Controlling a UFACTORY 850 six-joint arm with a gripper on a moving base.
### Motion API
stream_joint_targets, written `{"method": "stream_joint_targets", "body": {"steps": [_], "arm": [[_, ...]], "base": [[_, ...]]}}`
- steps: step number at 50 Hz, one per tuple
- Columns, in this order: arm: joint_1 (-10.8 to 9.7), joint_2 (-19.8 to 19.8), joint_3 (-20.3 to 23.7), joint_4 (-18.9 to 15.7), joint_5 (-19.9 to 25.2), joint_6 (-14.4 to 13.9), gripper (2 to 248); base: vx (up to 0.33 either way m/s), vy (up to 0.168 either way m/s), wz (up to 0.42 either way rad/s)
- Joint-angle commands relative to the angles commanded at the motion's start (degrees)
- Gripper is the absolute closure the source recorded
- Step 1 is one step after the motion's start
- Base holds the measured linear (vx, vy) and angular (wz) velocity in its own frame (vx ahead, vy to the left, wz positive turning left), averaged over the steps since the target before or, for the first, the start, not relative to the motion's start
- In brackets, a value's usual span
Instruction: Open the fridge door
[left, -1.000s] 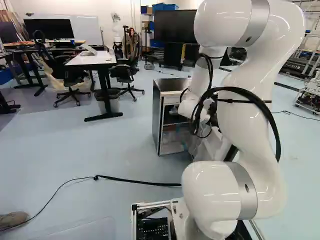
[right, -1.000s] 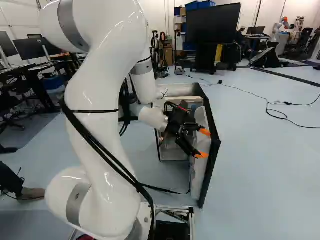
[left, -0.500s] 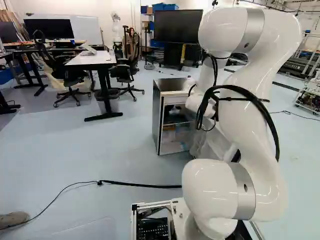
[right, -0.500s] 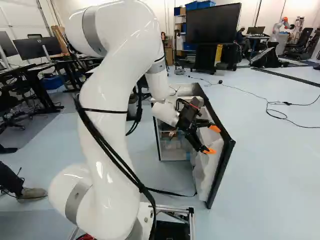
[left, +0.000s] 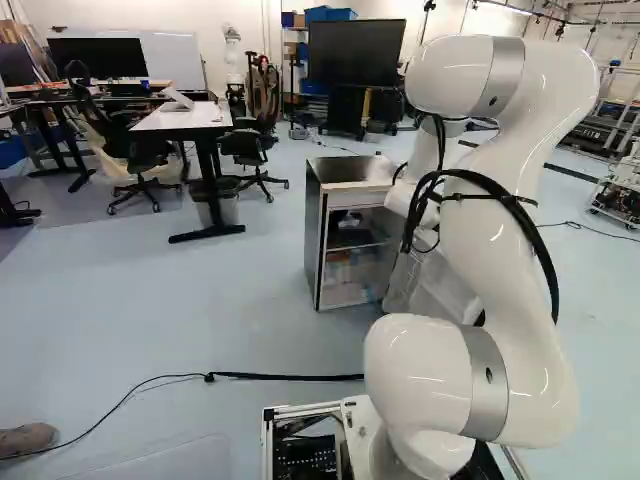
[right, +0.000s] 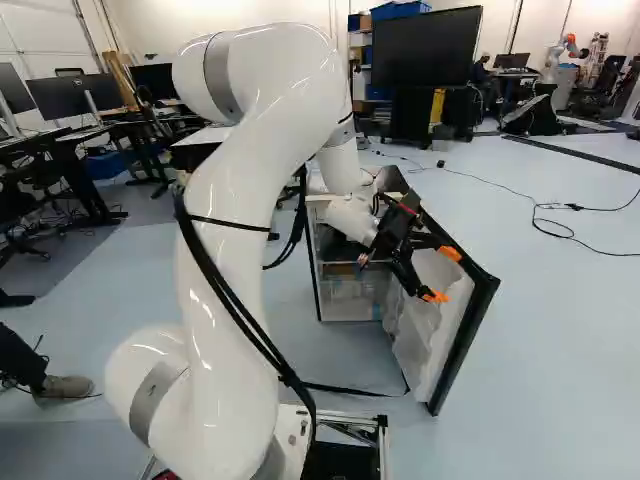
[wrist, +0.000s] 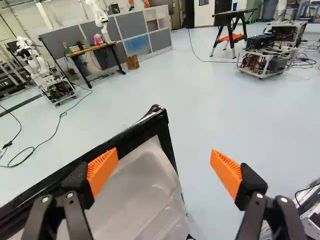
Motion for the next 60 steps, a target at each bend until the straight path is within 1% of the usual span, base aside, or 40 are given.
{"method": "stream_joint_targets", "body": {"steps": [10, 16, 27, 60], "arm": [[1.15, 1.39, 2.60, -0.30, 0.00, 0.00, 3], [2.21, 2.62, 4.88, -2.21, -0.21, 0.00, 3], [4.32, 5.04, 9.22, -8.22, -1.64, 0.00, 3], [11.18, 12.83, 21.66, -28.03, -7.09, 0.00, 3]], "base": [[0.000, 0.000, 0.000], [0.000, 0.000, 0.000], [0.000, 0.000, 0.000], [0.000, 0.000, 0.000]]}}
